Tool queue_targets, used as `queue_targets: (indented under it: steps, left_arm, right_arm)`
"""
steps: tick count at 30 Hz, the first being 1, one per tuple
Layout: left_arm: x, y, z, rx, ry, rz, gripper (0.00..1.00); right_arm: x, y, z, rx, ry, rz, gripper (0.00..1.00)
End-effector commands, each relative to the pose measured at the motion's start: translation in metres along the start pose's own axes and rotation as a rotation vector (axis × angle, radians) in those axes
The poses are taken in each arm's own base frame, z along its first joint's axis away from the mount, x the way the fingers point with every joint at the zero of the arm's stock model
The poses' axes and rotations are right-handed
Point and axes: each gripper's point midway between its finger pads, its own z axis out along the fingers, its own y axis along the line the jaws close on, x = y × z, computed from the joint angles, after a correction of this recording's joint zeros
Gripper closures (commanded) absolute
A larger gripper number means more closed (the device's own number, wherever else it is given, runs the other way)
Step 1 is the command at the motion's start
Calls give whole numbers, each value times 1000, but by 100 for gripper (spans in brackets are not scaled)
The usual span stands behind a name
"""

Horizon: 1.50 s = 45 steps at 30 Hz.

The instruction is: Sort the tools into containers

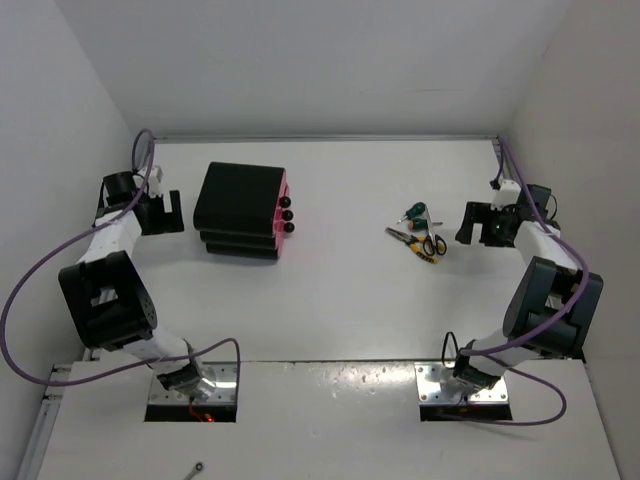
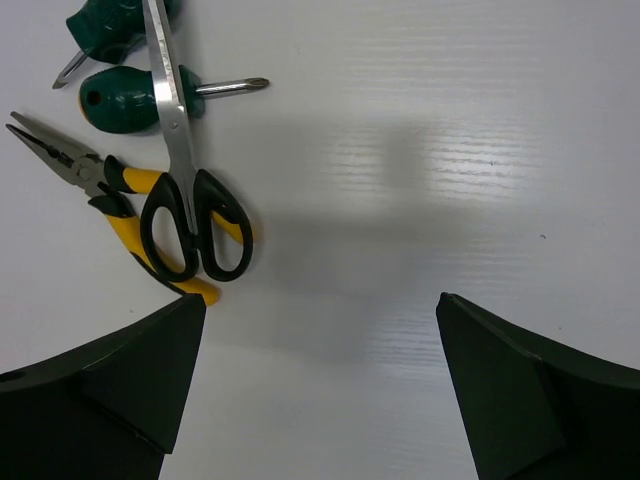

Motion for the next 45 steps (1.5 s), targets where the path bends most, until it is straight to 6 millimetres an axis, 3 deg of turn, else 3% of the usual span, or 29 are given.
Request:
queue_targets:
  steps: [1,2,4,5,6,9,11,12,13,15,16,17,19,21,23,33,38,45]
  left_arm:
    - [-26,3,-20,13,-117,18,0]
    - [-45,12,-33,-25,-167,11,0]
    - [-56,15,-45,-14,-168,0,0]
    - [-81,9,-60,48,-228,9,0]
    - [-92,15,-73,52,-260,2,0]
    - [-132,4,-108,108,-339,10,0]
    - [-144,-9,-126,172,-355,-2,0]
    - [-160,-21,-144,208,-403,20,0]
    - [-164,-28,-148,221,-407,33,0]
    - [-171,-53,-166,253,-440,57,0]
    - [-172,-61,-171,256,-449,73,0]
    - [-174,-71,-180,262,-467,83,0]
    - [-165,-92,-176,288,-443,99,0]
    - [-159,-104,-174,306,-428,105,0]
    - [-149,-115,-163,319,-395,101,0]
    - [-109,-130,-112,329,-257,49,0]
    - [-97,-135,-91,360,-190,39,0]
    - [-83,-135,-69,428,-120,2,0]
  right_arm:
    - [-10,1,-10,21,-35,-30,0]
    - [-12,5,-11,-4,-39,-30,0]
    - [-20,13,-20,-38,-47,-30,0]
    - [-33,25,-26,-97,-80,-40,0]
    - [-37,30,-29,-125,-87,-33,0]
    - [-58,63,-38,-256,-124,-4,0]
    - [-64,92,-42,-357,-122,27,1]
    - [-68,102,-42,-389,-133,27,3]
    - [-71,123,-44,-434,-130,42,4]
    - [-79,144,-44,-481,-148,33,6]
    - [-74,165,-38,-528,-110,49,6]
    - [-76,173,-34,-545,-109,49,6]
    - [-72,200,-28,-621,-63,63,6]
    - [-64,212,-12,-659,-6,81,7]
    - [-68,234,-9,-734,12,83,8]
    - [-61,323,32,-982,151,122,17]
    - [-51,365,54,-1082,223,160,29]
    - [-33,393,80,-1133,300,241,39]
